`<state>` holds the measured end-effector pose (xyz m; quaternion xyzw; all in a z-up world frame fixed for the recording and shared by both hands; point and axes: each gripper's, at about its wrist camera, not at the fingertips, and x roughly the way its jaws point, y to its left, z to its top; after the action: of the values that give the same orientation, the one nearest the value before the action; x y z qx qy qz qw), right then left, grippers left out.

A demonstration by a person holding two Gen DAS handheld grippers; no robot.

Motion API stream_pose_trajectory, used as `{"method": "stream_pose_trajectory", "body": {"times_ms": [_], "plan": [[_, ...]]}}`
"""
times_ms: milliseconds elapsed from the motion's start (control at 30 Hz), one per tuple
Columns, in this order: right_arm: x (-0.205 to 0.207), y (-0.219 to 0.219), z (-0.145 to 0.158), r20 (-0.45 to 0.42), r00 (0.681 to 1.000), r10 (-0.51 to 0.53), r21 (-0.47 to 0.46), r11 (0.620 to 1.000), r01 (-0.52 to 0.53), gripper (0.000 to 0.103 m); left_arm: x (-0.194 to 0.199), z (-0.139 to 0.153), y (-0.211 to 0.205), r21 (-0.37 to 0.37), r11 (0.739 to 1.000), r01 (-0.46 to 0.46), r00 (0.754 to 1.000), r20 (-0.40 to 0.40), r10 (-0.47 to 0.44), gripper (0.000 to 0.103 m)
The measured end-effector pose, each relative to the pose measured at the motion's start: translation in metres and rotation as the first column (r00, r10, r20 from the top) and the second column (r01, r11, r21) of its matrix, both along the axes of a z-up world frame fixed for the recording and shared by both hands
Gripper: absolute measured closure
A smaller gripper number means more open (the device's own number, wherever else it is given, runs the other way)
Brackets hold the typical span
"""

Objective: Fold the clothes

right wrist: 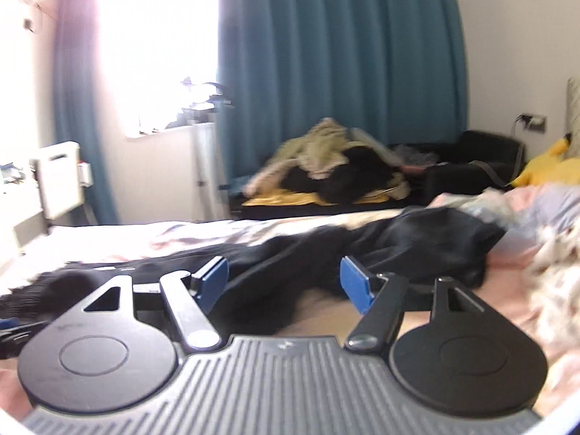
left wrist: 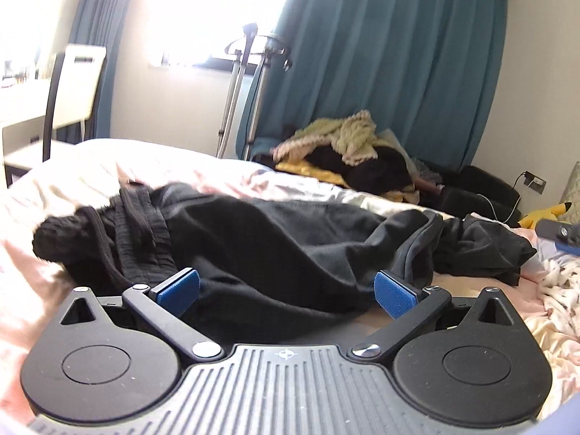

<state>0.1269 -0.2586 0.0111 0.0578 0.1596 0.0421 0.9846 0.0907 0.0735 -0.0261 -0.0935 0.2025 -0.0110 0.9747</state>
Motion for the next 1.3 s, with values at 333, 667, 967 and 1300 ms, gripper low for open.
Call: {"method": "stream_pose_trajectory", "body": {"times_ms": [333, 667, 967, 1300], "plan": [[-0.078, 0.039, -0.007, 0.03, 0.998, 0.049, 0.094, 0.994, -0.051, 0.033, -0.02, -0.002, -0.019, 0.128, 0.992, -0.009, 0.999, 0.033, 0.005, 0.0], [-0.09, 0.045, -0.03, 0.016, 0.999, 0.037, 0.073, 0.997, -0.038, 0.033, -0.022, -0.005, -0.024, 0.134, 0.991, -0.01, 1.0, 0.02, 0.008, 0.0], [-0.085, 0.041, -0.037, 0.001, 1.0, 0.014, 0.083, 0.996, -0.014, 0.033, -0.018, -0.009, -0.024, 0.133, 0.991, -0.004, 1.0, -0.002, 0.004, 0.0], [-0.082, 0.042, -0.04, -0.003, 1.0, 0.03, 0.092, 0.995, -0.03, 0.032, -0.001, -0.004, -0.015, 0.144, 0.989, 0.02, 0.999, -0.033, -0.016, 0.0]]}}
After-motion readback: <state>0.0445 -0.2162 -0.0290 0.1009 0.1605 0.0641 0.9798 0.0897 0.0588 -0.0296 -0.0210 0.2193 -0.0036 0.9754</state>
